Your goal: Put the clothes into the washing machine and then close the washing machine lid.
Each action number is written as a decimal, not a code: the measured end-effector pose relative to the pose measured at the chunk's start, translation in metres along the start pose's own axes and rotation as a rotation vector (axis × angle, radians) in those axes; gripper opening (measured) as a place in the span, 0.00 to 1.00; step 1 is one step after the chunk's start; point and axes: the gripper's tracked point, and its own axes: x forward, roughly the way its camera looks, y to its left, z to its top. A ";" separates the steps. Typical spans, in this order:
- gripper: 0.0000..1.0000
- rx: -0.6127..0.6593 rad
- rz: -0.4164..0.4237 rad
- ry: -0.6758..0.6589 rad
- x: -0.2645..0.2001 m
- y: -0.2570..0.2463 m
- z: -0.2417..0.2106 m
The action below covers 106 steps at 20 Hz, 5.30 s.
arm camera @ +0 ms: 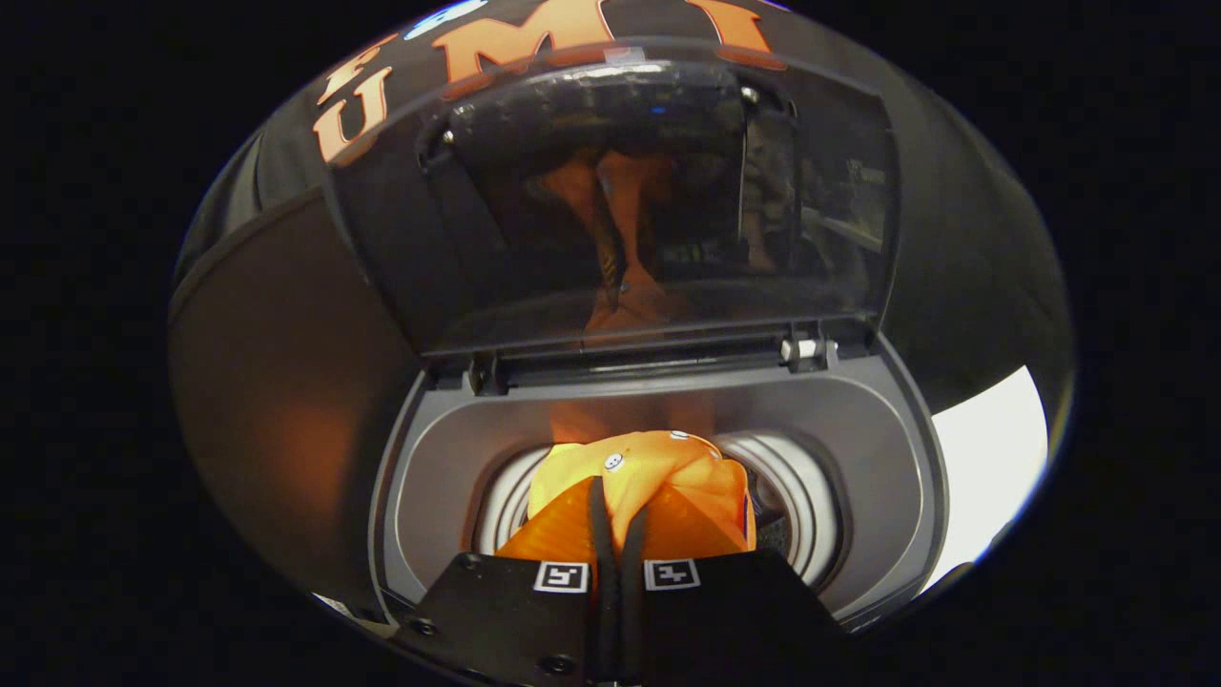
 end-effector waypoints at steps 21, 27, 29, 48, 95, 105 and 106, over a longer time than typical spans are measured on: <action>0.97 0.013 -0.072 0.086 0.011 -0.010 -0.017; 0.99 0.030 -0.091 0.077 0.005 -0.015 -0.019; 0.99 0.032 -0.095 0.070 0.001 -0.016 -0.019; 0.99 -0.041 -0.080 -0.432 -0.190 0.038 0.145; 0.99 -0.125 -0.056 -0.385 -0.053 0.050 0.309; 1.00 -0.135 -0.050 -0.417 -0.082 0.051 0.285; 0.99 -0.139 -0.052 -0.426 -0.086 0.052 0.281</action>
